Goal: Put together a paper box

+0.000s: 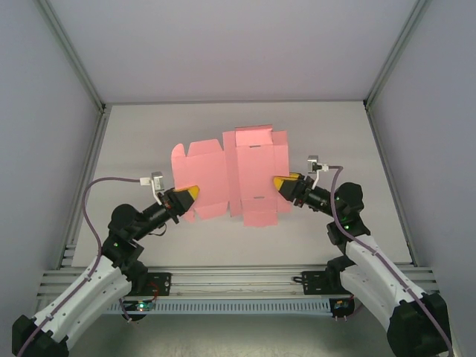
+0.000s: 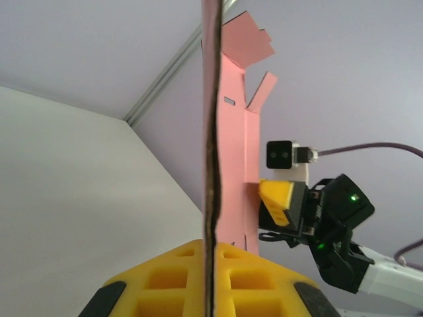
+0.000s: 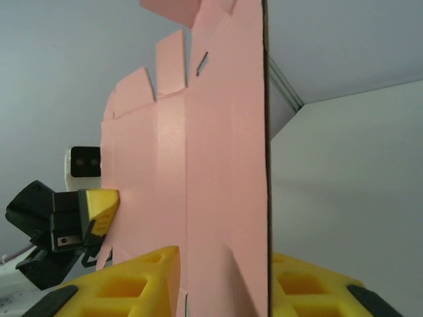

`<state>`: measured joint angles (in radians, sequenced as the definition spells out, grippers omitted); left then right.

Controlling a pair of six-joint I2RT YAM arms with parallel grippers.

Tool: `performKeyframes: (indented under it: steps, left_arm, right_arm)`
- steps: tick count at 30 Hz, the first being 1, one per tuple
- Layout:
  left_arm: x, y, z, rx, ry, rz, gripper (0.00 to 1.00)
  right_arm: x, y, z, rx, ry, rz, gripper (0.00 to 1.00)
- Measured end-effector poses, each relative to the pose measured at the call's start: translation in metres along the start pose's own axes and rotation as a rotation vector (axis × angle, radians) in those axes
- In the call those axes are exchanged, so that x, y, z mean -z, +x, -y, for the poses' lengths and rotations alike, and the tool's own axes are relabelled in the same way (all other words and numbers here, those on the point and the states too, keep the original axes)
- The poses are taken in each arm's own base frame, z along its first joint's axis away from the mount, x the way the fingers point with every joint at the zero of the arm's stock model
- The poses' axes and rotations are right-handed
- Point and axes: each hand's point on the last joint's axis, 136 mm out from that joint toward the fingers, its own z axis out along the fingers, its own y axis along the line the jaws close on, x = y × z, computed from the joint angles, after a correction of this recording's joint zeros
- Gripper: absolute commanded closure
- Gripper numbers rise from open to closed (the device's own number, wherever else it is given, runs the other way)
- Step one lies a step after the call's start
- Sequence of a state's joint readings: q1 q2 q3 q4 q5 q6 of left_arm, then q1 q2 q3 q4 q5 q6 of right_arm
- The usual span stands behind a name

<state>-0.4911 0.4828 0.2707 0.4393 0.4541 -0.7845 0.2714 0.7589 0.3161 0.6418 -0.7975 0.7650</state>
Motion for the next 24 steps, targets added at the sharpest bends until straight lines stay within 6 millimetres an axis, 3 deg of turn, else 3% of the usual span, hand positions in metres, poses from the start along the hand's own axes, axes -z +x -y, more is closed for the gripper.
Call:
performKeyframes:
  steps: [5, 7, 12, 13, 15, 16, 18, 19, 24]
  left_arm:
    - [0.003, 0.000, -0.007, 0.012, -0.036, 0.018, 1.00]
    - [0.004, 0.001, -0.010, 0.016, -0.046, 0.019, 1.00]
    - [0.005, 0.004, -0.014, 0.026, -0.062, 0.012, 1.00]
    - [0.005, 0.005, -0.015, 0.029, -0.071, 0.010, 0.94]
    - [0.006, 0.008, -0.022, 0.038, -0.103, 0.004, 0.58]
    - [0.008, 0.010, -0.029, 0.046, -0.139, 0.003, 0.46]
    - [0.013, 0.014, -0.049, 0.066, -0.243, 0.005, 0.11]
    - [0.017, 0.018, -0.059, 0.077, -0.299, 0.000, 0.00]
    - [0.043, 0.037, -0.103, 0.123, -0.579, -0.062, 0.00]
  right_arm:
    - [0.004, 0.000, -0.002, 0.041, 0.016, 0.006, 0.85]
    - [0.004, 0.001, 0.000, 0.052, 0.023, 0.003, 1.00]
    - [0.003, 0.005, 0.012, 0.044, 0.077, -0.013, 1.00]
    - [0.002, 0.006, 0.014, 0.045, 0.091, -0.020, 1.00]
    - [0.001, 0.007, 0.018, 0.052, 0.111, -0.033, 1.00]
    - [0.000, 0.007, 0.020, 0.058, 0.118, -0.039, 1.00]
    - [-0.001, 0.008, 0.024, 0.068, 0.135, -0.050, 1.00]
    - [-0.002, 0.008, 0.026, 0.071, 0.145, -0.055, 1.00]
    - [-0.003, 0.018, 0.044, 0.063, 0.203, -0.107, 1.00]
